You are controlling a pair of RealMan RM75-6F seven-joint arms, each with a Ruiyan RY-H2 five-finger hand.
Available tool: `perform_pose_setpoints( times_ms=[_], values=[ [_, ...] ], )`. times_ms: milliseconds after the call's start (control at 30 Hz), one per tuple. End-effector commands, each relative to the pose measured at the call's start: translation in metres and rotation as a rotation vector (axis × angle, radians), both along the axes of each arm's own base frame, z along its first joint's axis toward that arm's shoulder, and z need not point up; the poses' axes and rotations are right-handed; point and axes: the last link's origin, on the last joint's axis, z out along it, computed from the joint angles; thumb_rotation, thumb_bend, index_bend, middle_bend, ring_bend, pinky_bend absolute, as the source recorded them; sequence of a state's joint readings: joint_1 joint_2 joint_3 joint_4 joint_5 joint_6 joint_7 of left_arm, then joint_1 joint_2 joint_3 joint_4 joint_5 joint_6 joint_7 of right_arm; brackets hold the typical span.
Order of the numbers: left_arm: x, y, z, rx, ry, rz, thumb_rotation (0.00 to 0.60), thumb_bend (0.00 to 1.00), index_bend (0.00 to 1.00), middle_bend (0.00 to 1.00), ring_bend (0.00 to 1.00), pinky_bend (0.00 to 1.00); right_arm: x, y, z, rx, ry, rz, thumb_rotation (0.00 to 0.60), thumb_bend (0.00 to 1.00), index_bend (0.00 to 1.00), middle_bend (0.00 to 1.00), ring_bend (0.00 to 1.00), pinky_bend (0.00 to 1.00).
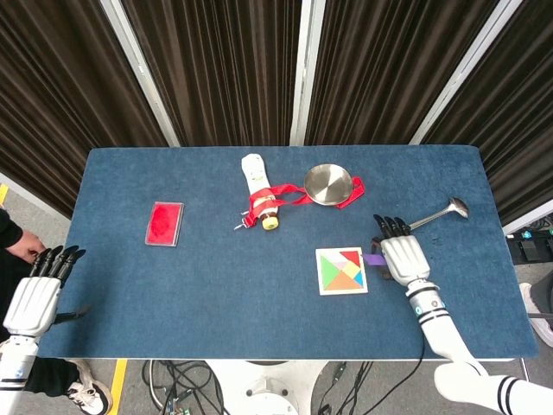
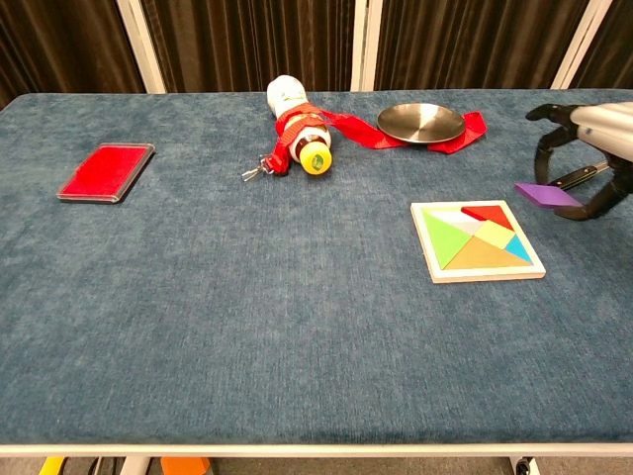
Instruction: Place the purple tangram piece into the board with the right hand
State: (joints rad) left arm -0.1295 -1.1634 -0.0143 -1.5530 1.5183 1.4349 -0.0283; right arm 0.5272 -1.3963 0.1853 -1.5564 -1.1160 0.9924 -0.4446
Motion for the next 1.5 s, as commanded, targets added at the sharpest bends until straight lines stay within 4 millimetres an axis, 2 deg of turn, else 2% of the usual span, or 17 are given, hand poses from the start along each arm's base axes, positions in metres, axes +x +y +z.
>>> perform_pose_setpoints(
  times_ms=[33,433,667,933,1500],
  values=[
    [-0.001,0.000,-0.001,-0.001,-0.003,0.004,0.600,0.05,0.13,0.08,0.00,0.04,0.021,-0.014,-0.006,0.044,-0.016,-0.016,0.600,0.18,0.53,0.00,0.00,0.00],
    [-0.008,0.000,-0.002,-0.007,-0.022,0.019,0.600,0.05,0.13,0.08,0.00,0.04,0.062,-0.031,-0.034,0.158,0.055,-0.078,0.600,0.19,0.53,0.00,0.00,0.00],
    [-0.010,0.000,0.000,-0.009,-0.034,0.023,0.600,0.05,0.13,0.08,0.00,0.04,0.079,-0.036,-0.044,0.188,0.098,-0.088,0.600,0.20,0.54,0.00,0.00,0.00],
    [-0.011,0.000,0.001,-0.006,-0.036,0.020,0.600,0.05,0.13,0.08,0.00,0.04,0.086,-0.044,-0.050,0.198,0.121,-0.089,0.600,0.20,0.54,0.00,0.00,0.00],
    [-0.013,0.000,0.002,-0.001,-0.036,0.024,0.600,0.05,0.13,0.08,0.00,0.04,0.085,-0.046,-0.057,0.203,0.138,-0.092,0.600,0.20,0.53,0.00,0.00,0.00]
  ],
)
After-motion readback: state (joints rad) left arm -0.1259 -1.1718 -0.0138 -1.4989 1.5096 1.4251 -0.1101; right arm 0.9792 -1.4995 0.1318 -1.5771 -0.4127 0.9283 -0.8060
